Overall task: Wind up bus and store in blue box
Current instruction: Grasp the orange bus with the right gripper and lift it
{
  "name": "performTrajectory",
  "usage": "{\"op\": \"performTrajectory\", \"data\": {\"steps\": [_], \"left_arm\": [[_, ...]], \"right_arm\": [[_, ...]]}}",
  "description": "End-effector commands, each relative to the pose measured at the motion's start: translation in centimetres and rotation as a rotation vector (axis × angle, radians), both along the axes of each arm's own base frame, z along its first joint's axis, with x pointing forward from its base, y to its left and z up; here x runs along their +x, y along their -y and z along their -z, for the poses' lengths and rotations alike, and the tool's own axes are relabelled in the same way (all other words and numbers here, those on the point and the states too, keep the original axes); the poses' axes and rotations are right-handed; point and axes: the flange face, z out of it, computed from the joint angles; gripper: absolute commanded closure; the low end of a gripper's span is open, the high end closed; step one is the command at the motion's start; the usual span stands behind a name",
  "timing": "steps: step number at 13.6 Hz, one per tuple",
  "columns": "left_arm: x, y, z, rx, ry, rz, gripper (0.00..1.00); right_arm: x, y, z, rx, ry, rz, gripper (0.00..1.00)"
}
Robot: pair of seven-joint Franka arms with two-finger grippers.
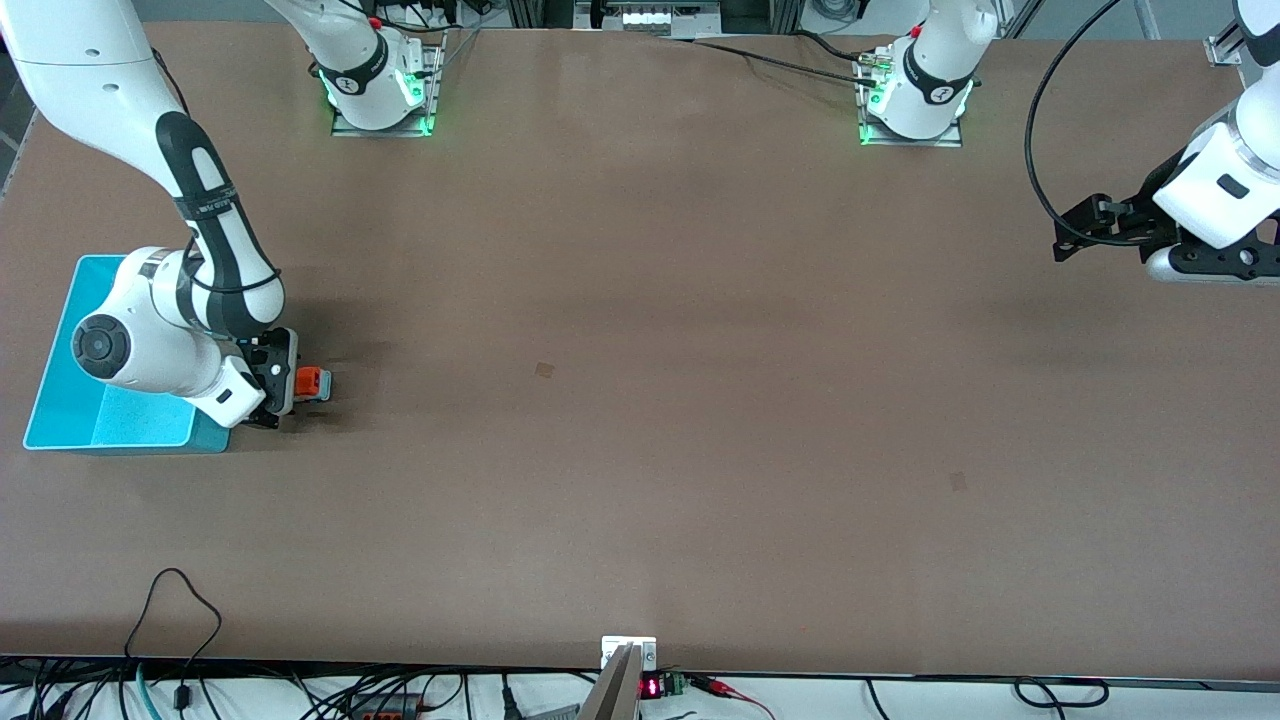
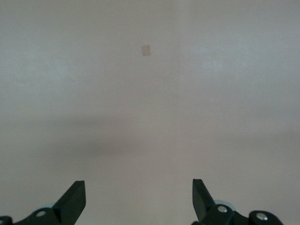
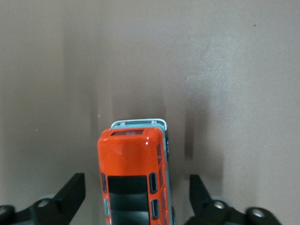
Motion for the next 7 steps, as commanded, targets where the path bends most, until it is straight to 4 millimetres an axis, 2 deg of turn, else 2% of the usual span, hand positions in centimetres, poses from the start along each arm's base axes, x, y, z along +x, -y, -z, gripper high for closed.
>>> {"op": "performTrajectory", "data": {"steps": [1,3,5,7], "left_arm": [[0.2,0.0,-0.6,-0.015,-0.003,-0.012,0.0],[0.2,0.0,-0.6,-0.015,-0.003,-0.012,0.0],[0.2,0.0,-0.6,-0.015,-0.003,-0.012,0.0],[0.2,0.0,-0.6,-0.015,-0.003,-0.012,0.0]], "right_arm": [[0.0,0.1,-0.7,0.001,0.028,-0.045,0.59],[0.5,0.0,-1.3,-0.003,0.058,-0.048,0.82],[0.6,-0.3,-1.9,0.01,0.067,-0.035,0.86],[1.7,-0.8,-5.2,0.027,0.127,-0.004,0.91]]}}
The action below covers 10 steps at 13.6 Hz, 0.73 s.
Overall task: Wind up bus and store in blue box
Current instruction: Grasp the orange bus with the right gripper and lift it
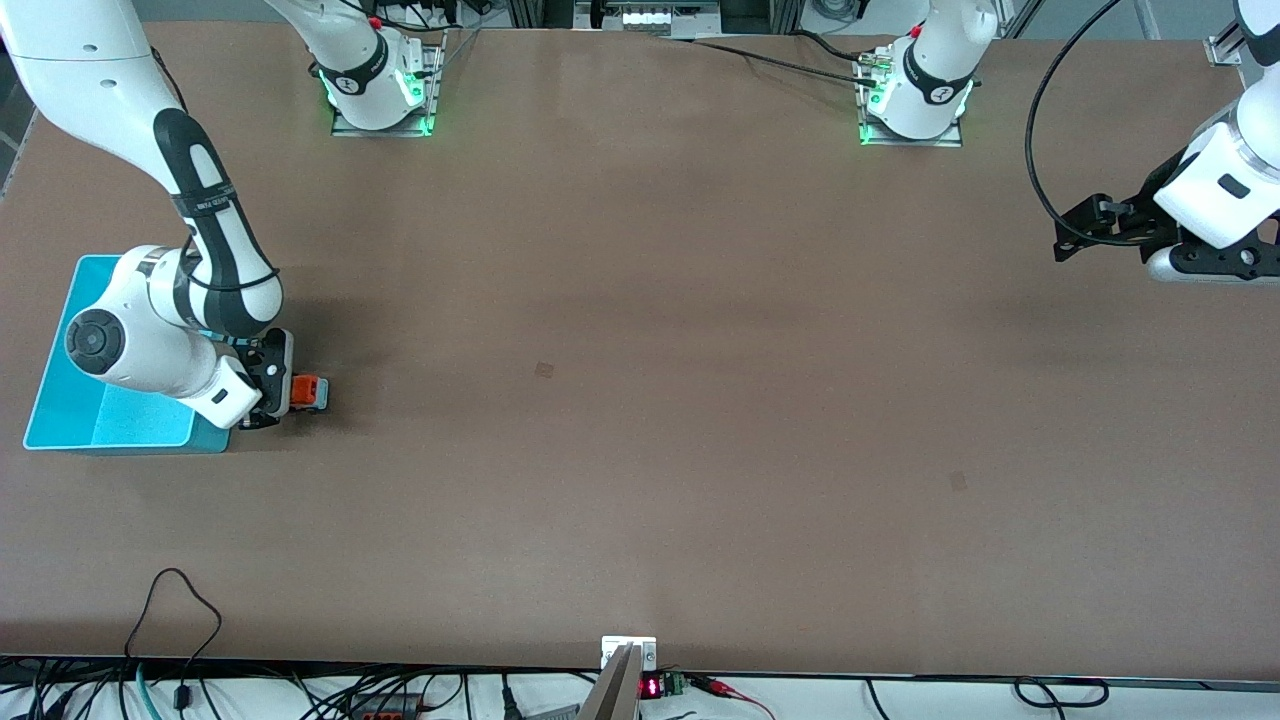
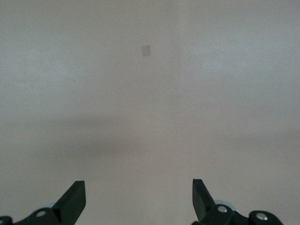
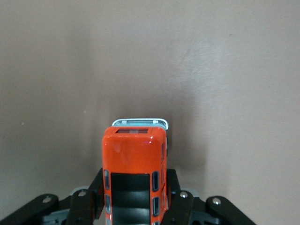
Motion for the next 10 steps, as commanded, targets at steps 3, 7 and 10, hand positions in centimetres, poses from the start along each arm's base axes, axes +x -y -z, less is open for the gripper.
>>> {"op": "performTrajectory", "data": {"steps": [3,7,10], "left_arm": [[0.2,0.0,-0.6,-0.015,-0.004,-0.012,0.0],[0.2,-0.1,-0.6,-0.015,-0.004,-0.012,0.0],[0.2,-0.1,-0.6,-0.015,-0.004,-0.012,0.0]], "right_arm": [[2.4,-3.0,-10.2,0.148,0.164,0.284,0.92],[2.8,-0.4,-14.6,0.21,0.179,0.76,0.97],[2.1,3.9,-14.4,0.201,0.118,1.11,1.0]]}}
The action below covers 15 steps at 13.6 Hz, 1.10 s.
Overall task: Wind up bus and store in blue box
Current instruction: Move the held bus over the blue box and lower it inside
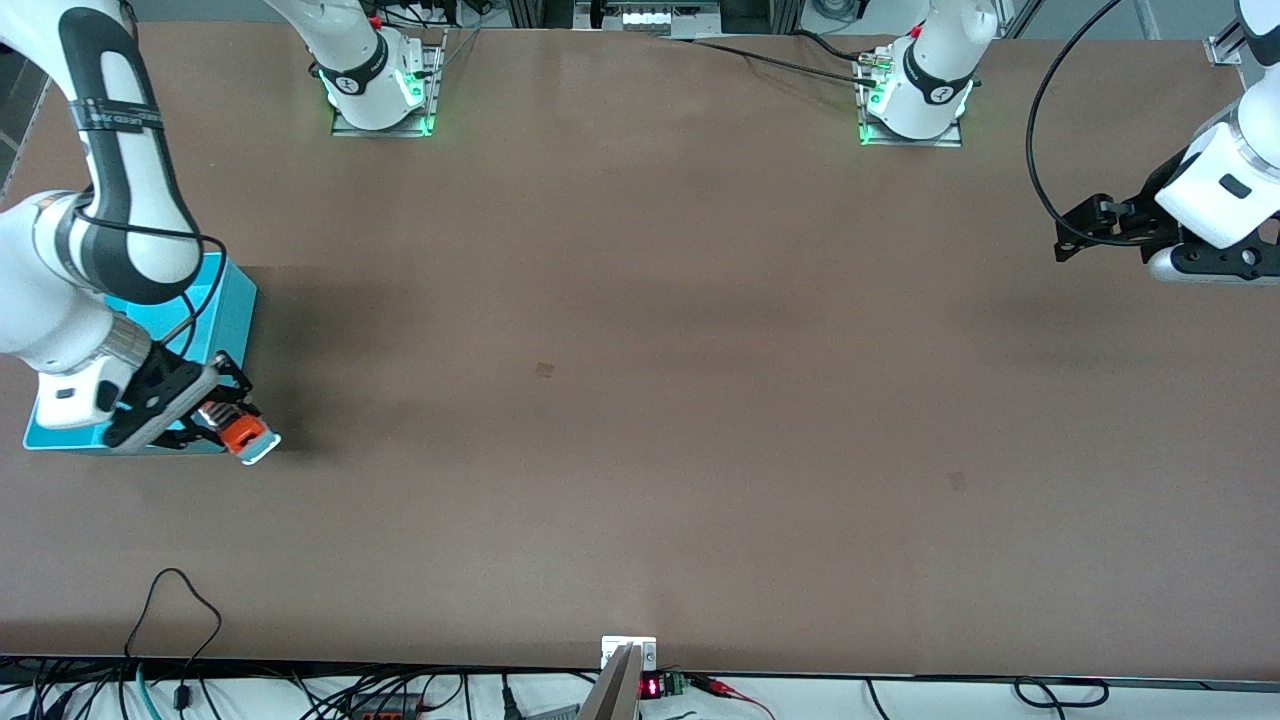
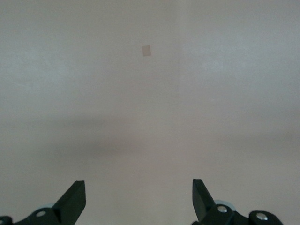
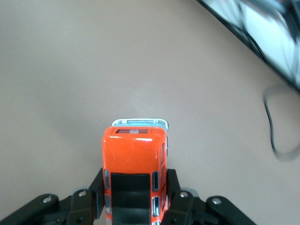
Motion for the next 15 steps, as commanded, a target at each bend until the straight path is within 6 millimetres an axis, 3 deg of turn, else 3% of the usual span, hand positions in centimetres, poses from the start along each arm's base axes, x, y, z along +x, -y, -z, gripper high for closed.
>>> {"op": "performTrajectory", "data": {"steps": [1,3,7,9,11,15], "left_arm": [[0.2,0.0,-0.6,-0.015,-0.004,-0.01,0.0],[0.2,0.0,-0.6,-0.015,-0.004,-0.01,0.0],[0.2,0.0,-0.6,-0.015,-0.004,-0.01,0.0],[0.2,-0.1,-0.6,-0.015,-0.004,-0.012,0.0],[0.2,-0.1,-0.6,-0.015,-0.004,-0.012,0.0],[0.2,-0.2,-0.6,-0.015,-0.004,-0.013,0.0]], "right_arm": [[-1.3,4.0,0.3,0.063,-0.095,0.264,1.0],[-2.5,7.8,0.5,0.083,-0.162,0.445,1.0],[-3.9,11.7,0.4,0.076,-0.224,0.636,1.0],[-4.6,14.1,0.5,-0.01,-0.241,0.699,1.0],[-4.6,14.9,0.9,-0.06,-0.247,0.699,1.0],[-5.3,16.7,4.3,-0.095,-0.293,0.729,1.0]]}}
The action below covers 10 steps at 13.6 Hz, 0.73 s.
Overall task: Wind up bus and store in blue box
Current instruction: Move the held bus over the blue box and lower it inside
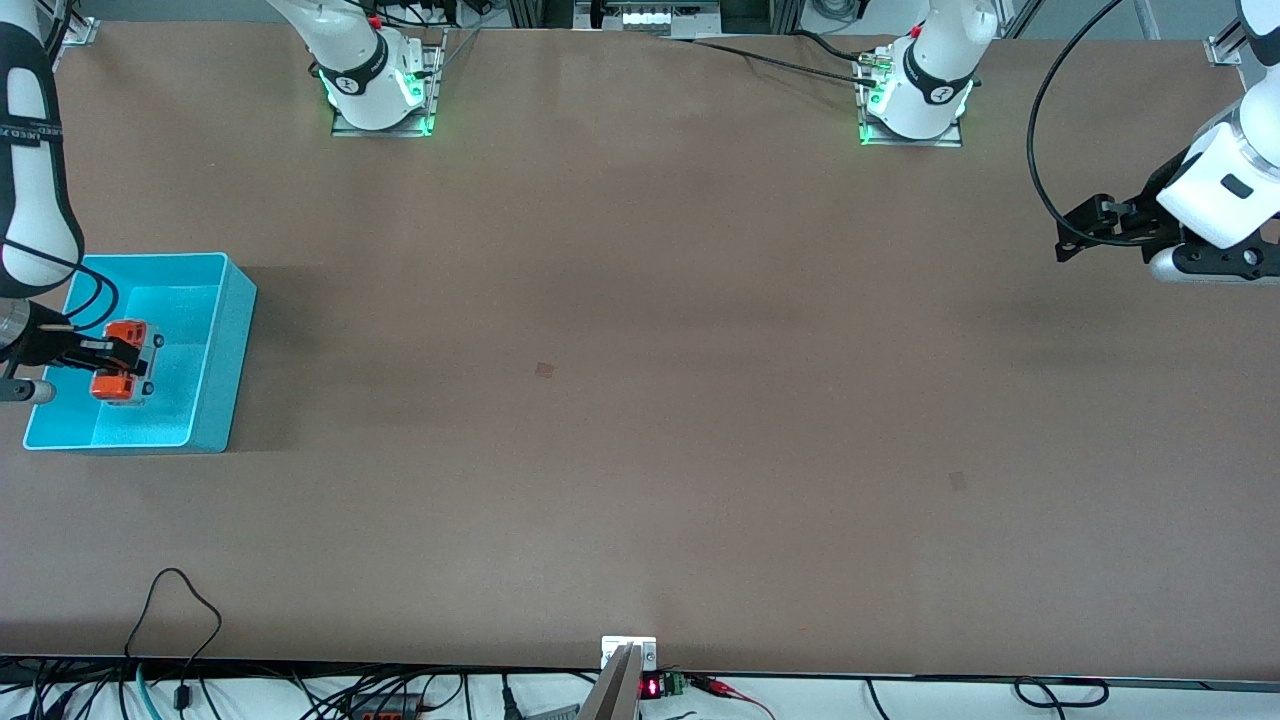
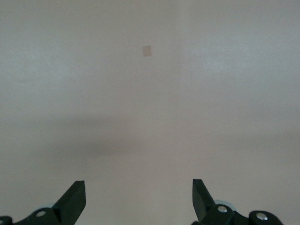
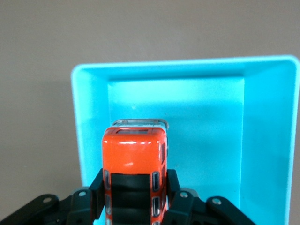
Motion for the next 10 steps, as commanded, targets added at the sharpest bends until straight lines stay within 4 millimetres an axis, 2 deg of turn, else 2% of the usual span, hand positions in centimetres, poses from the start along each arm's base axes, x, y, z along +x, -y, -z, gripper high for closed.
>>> {"op": "performTrajectory", "data": {"steps": [1,3,5,8,10], "left_arm": [[0.2,-0.1,-0.6,-0.015,-0.005,-0.011,0.0],[0.2,-0.1,-0.6,-0.015,-0.005,-0.011,0.0],[0.2,-0.1,-0.6,-0.015,-0.005,-0.011,0.0],[0.2,-0.1,-0.6,-0.015,-0.005,-0.011,0.0],[0.2,-0.2,-0.6,-0.015,-0.005,-0.013,0.0]], "right_arm": [[0.0,0.9,1.4,-0.013,-0.024,0.019,1.0],[0.1,1.0,2.9,-0.019,-0.029,0.018,1.0],[-0.3,2.4,4.7,-0.035,-0.015,0.017,1.0],[-0.5,2.3,6.3,-0.035,-0.01,0.009,1.0],[-0.4,2.5,8.0,-0.044,-0.003,0.013,1.0]]}}
